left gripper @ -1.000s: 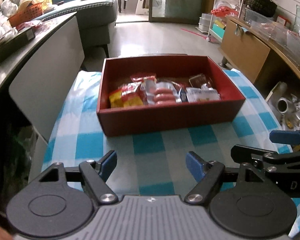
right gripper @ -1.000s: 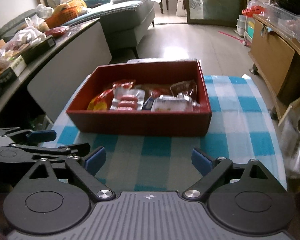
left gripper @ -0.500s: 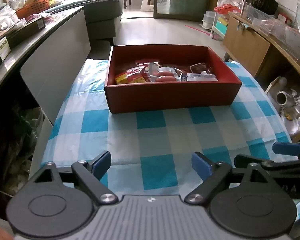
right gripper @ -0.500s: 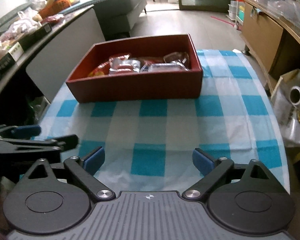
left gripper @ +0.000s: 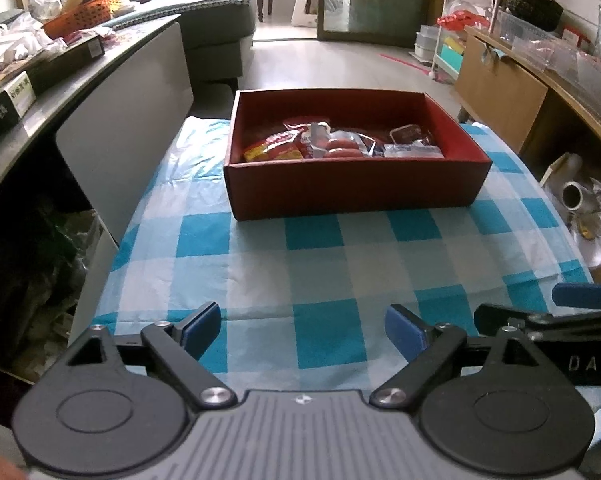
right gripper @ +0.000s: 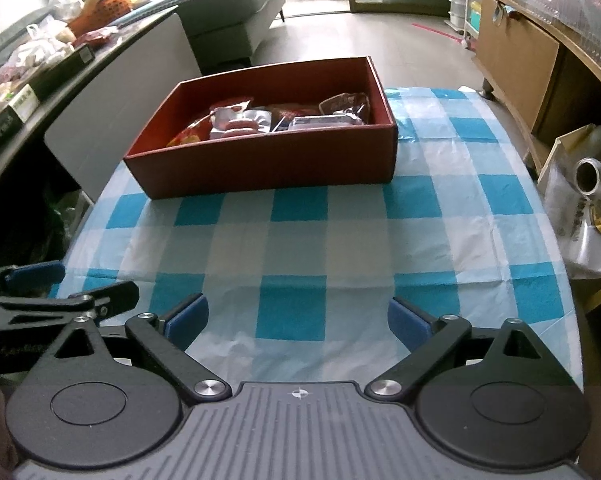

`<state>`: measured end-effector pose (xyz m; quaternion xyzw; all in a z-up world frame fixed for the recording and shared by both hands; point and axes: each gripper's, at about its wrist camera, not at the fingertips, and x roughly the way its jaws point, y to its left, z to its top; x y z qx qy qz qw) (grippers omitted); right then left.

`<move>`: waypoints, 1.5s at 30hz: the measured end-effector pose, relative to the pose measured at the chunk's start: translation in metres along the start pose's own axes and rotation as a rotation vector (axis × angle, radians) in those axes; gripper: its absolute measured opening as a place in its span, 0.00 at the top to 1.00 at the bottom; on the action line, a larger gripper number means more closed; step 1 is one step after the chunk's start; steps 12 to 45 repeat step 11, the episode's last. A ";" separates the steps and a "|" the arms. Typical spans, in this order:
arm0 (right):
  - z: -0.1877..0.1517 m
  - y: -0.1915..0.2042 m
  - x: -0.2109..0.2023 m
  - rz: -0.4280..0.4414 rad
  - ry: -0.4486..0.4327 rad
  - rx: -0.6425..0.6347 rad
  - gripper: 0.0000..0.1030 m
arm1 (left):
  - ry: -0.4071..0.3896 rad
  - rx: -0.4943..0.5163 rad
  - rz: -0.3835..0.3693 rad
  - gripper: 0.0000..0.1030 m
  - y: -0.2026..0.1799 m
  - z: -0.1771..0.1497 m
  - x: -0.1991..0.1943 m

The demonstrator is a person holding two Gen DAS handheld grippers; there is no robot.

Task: Organize snacks

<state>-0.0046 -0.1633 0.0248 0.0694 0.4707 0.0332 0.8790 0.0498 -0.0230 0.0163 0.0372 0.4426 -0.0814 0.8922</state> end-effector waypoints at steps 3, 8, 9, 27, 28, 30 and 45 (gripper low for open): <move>-0.001 0.001 0.001 0.005 0.004 -0.005 0.03 | -0.008 -0.009 0.000 0.18 0.002 0.000 -0.001; -0.001 0.002 0.001 0.010 0.002 -0.008 0.02 | -0.012 -0.010 0.002 0.18 0.003 -0.001 -0.001; -0.001 0.002 0.001 0.011 0.002 -0.009 0.02 | -0.014 -0.006 0.006 0.18 0.002 -0.001 -0.001; -0.001 0.003 0.001 0.011 0.004 -0.012 0.02 | -0.017 0.000 0.009 0.18 0.001 -0.001 -0.002; -0.001 0.003 0.001 0.011 0.004 -0.012 0.02 | -0.017 0.000 0.009 0.18 0.001 -0.001 -0.002; -0.001 0.003 0.001 0.011 0.004 -0.012 0.02 | -0.017 0.000 0.009 0.18 0.001 -0.001 -0.002; -0.001 0.003 0.001 0.011 0.004 -0.012 0.02 | -0.017 0.000 0.009 0.18 0.001 -0.001 -0.002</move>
